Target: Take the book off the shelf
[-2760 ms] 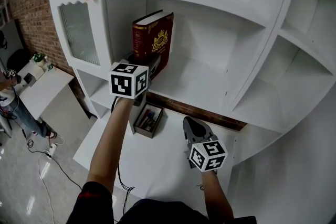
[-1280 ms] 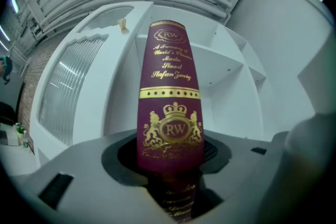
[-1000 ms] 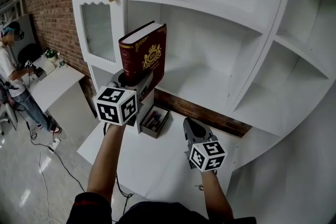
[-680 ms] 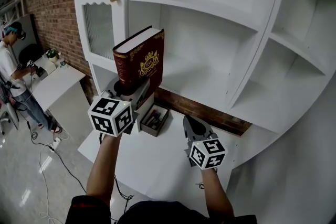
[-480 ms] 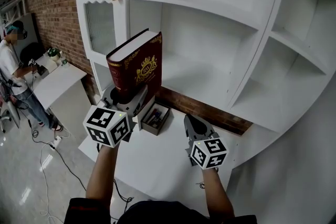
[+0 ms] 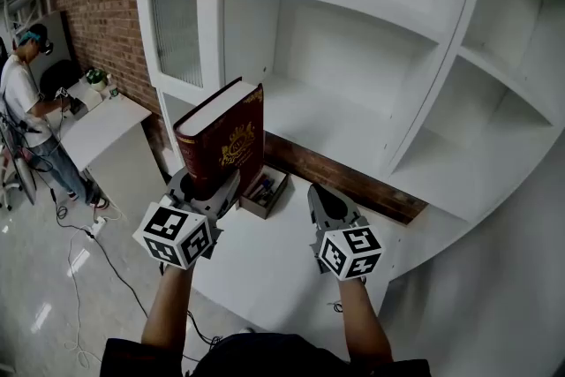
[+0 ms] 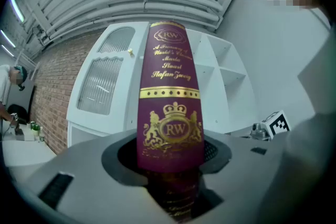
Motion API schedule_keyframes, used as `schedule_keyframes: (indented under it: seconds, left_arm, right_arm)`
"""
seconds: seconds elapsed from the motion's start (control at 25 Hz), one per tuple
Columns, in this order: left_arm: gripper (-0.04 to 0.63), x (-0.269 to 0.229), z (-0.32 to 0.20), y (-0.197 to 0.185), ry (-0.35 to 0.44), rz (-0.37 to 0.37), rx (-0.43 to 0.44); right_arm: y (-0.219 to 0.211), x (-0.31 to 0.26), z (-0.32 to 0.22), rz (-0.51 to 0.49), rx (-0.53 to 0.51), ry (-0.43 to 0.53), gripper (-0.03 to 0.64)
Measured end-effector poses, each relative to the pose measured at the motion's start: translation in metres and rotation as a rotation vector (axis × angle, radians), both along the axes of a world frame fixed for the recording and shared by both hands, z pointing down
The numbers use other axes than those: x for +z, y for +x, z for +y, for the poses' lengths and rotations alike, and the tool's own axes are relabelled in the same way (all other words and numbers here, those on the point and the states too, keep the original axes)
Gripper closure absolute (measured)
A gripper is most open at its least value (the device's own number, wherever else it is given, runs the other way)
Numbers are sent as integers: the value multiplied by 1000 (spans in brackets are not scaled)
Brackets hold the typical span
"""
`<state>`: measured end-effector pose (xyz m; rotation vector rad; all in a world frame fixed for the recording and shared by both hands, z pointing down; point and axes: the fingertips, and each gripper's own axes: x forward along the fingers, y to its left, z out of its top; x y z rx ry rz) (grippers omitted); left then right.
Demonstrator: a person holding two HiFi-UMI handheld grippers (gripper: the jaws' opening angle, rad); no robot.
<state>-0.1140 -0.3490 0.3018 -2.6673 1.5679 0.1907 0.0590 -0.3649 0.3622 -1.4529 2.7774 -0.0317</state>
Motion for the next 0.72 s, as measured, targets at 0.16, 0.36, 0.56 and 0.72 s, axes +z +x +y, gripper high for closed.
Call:
schedule_keyframes:
  seconds: [0.16,0.36,0.56,0.72]
  left_arm:
    - [359,15,7,1,-27,34,0]
    - [359,30,11,9,-54,39,-15]
    - [359,35,16,21,-45,25,-30]
    - [359,46,21,30,-60,32,-47]
  right_arm:
    - [3,1,1,0,-11,-3,597]
    - [12,3,3,-9,-22,-10,597]
    - [21,3,4,-15,-41,-7,597]
    - [28,8,5,-24,-55,-7,597]
